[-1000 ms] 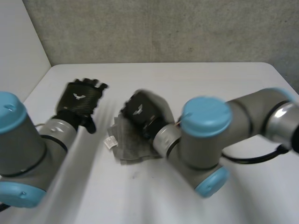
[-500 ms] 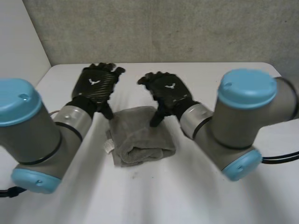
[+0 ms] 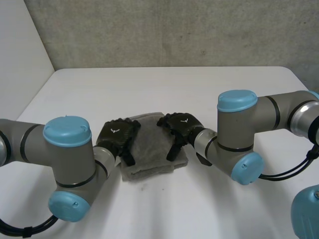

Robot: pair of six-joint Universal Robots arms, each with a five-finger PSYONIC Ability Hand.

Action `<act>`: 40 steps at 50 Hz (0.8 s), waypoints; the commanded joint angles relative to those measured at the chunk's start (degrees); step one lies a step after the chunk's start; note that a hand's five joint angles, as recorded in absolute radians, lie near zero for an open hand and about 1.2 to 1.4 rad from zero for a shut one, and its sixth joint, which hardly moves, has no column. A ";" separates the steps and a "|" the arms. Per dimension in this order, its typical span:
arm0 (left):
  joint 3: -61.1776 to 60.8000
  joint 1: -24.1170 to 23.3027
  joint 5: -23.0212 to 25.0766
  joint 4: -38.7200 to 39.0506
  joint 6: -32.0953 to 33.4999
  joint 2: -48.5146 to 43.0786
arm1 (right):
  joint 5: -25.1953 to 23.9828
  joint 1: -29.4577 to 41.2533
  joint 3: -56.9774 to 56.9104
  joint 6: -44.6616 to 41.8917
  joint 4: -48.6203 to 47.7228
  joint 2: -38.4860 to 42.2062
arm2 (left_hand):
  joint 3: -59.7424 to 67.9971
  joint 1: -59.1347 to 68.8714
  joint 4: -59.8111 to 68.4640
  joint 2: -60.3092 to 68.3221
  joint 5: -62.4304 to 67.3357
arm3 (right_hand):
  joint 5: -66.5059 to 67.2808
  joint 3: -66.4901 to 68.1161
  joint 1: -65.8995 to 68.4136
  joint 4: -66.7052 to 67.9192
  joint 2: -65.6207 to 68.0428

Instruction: Fold the towel.

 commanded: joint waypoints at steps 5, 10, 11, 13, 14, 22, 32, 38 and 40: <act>0.92 0.54 0.53 -5.46 3.32 2.99 | 2.76 -0.50 1.13 -6.54 0.23 -6.43 | 0.48 0.49 0.45 0.41 0.40 | -3.03 -2.17 -1.78 -3.06 -2.58; 3.46 0.89 0.70 -8.18 4.30 10.54 | 5.49 -2.09 3.68 -6.01 -0.73 -15.30 | -0.86 -0.85 -0.90 -0.94 -0.94 | -3.03 -2.17 -1.78 -3.06 -2.58; 4.86 1.07 0.61 -8.97 4.30 13.18 | 6.36 -2.78 4.73 -6.01 -1.78 -18.87 | -1.03 -1.02 -1.07 -1.11 -1.11 | -3.03 -2.17 -1.78 -3.06 -2.58; 6.27 1.59 0.61 -9.76 4.21 15.81 | 7.33 -3.58 5.97 -6.01 -3.37 -22.07 | -1.20 -1.19 -1.23 -1.28 -1.28 | -3.03 -2.17 -1.78 -3.06 -2.58; 6.28 1.60 0.61 -9.77 4.21 15.84 | 8.73 -4.36 7.10 -5.92 -5.02 -24.77 | -1.20 -1.19 -1.24 -1.28 -1.28 | -3.03 -2.17 -1.78 -3.06 -2.58; 13.22 6.42 0.53 -19.07 1.94 26.90 | 19.62 -7.79 11.76 -6.54 -6.89 -34.98 | -3.05 -3.05 -3.09 -3.13 -3.13 | -3.03 -2.17 -1.78 -3.06 -2.58; 11.38 9.33 4.12 -20.23 -3.70 28.76 | 20.78 -9.38 17.04 -6.36 -3.72 -38.24 | -3.56 -3.55 -3.59 -3.64 -3.64 | -3.03 -2.17 -1.78 -3.06 -2.58; 11.55 9.77 8.08 -20.14 -4.66 28.76 | 19.90 -10.17 18.45 -6.10 -4.07 -38.33 | -4.06 -4.05 -4.10 -4.14 -4.14 | -3.03 -2.17 -1.78 -3.06 -2.58; 11.55 9.77 8.26 -20.14 -4.75 28.76 | 19.90 -10.00 18.45 -6.27 -4.16 -38.24 | -4.06 -4.05 -4.10 -4.14 -4.14 | -3.03 -2.17 -1.78 -3.06 -2.58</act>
